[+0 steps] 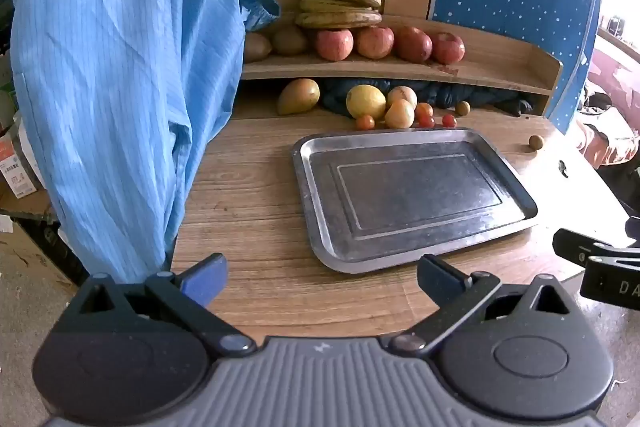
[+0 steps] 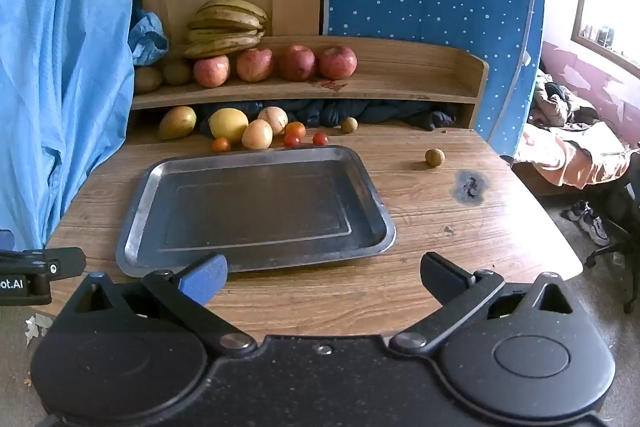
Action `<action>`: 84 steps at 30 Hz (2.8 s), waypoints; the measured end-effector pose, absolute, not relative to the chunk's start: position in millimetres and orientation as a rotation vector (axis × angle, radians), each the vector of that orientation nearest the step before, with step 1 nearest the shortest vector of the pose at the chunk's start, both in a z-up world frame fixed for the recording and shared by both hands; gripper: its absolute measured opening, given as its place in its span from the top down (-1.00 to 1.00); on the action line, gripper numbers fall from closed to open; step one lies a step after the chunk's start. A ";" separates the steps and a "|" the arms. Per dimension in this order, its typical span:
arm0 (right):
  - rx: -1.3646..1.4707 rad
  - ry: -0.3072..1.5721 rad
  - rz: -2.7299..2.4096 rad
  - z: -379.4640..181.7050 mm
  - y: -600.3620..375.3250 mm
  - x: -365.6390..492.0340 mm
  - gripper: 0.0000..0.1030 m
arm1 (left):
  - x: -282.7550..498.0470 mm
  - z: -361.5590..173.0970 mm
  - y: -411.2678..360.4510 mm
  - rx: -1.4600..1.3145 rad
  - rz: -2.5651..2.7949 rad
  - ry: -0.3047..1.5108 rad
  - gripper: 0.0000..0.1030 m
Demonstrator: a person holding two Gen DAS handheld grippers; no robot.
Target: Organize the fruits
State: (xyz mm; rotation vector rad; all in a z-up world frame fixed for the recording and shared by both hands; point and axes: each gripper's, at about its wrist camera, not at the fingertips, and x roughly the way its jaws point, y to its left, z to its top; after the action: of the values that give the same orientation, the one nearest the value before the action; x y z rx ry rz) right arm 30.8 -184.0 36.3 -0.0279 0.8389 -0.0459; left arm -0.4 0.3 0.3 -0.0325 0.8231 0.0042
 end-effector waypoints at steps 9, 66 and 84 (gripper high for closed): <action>-0.024 0.846 -0.037 35.8 -185.3 29.9 -0.99 | -1.9 -1.2 1.4 -0.030 0.003 0.829 -0.99; -0.016 0.870 -0.024 25.2 -200.2 30.4 -0.99 | 0.0 -4.8 -11.9 -0.035 0.018 0.857 -0.99; -0.022 0.917 0.045 15.7 -231.2 49.5 -0.99 | 19.4 -14.5 -41.3 -0.063 0.087 0.932 -0.99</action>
State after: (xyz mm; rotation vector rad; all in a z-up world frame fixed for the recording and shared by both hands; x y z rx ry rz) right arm 49.5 -231.2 15.7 -0.0224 0.9170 0.0447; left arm 19.4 -41.3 -14.5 -0.0630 0.9320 0.0873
